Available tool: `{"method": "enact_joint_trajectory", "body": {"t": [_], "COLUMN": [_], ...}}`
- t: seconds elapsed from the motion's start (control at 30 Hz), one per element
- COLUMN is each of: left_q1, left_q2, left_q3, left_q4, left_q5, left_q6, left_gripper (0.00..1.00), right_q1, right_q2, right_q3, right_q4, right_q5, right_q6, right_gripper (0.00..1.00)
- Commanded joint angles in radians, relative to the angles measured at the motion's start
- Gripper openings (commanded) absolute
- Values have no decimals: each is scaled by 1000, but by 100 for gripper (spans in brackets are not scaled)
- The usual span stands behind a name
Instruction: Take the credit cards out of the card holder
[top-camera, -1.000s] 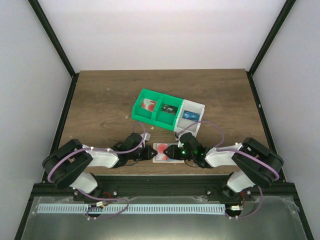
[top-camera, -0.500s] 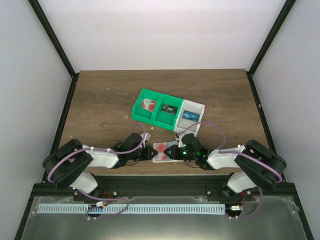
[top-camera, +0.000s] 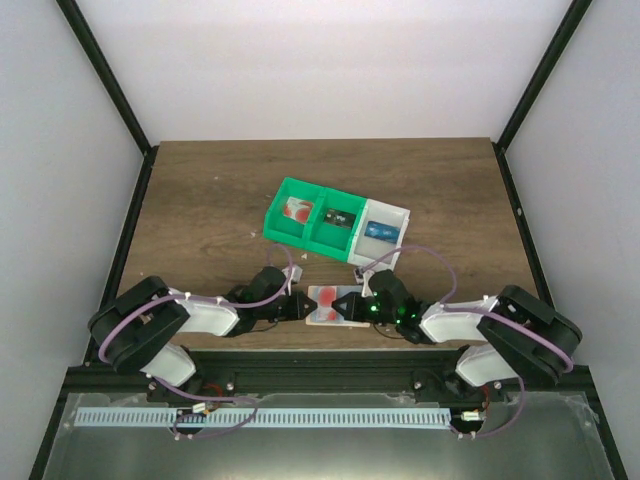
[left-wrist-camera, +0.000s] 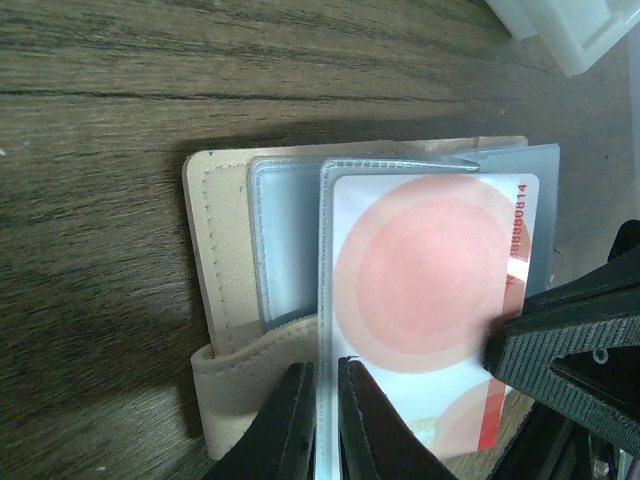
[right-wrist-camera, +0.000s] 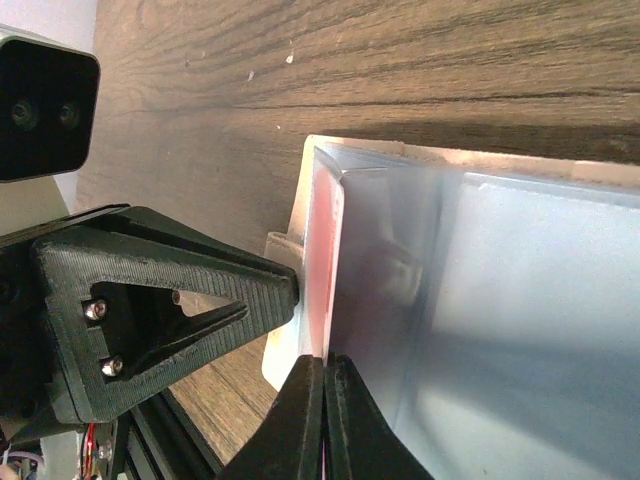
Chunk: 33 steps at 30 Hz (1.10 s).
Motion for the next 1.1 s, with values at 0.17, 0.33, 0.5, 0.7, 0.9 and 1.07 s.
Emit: {"method": "enact_joint_trajectory", "body": {"t": [0.17,0.33,0.5,0.7,0.9,1.07], "left_q1": [0,-1,-1,-1,-3,-3], "left_q2": [40,48,46,46,53,53], "left_q3": [-29,-29,-30,-33,-32,-34], "left_q4": [-70,-66,-63,-62,-53,-53], "left_q5": [-55,-54,-55,-56,-49,-48], "left_q6": [-2,-5,-9,-12,-15,-20], "left_gripper": [11,11,10,10,10,10], "right_q1": [-18,-25,-32,-40,-60,-76], "right_q2": [-36,-35,-17,-12,23,27], "right_q3": [-29,-38,-41,-56,-68,-92], "right_q4": [-6,11,43,69,112,153], "right_q5": [14,-3,-31,-49,-87,-104], "right_q6": [-18,-12,-6,7,28,48], "right_gripper": [0,5,1,1,1,0]}}
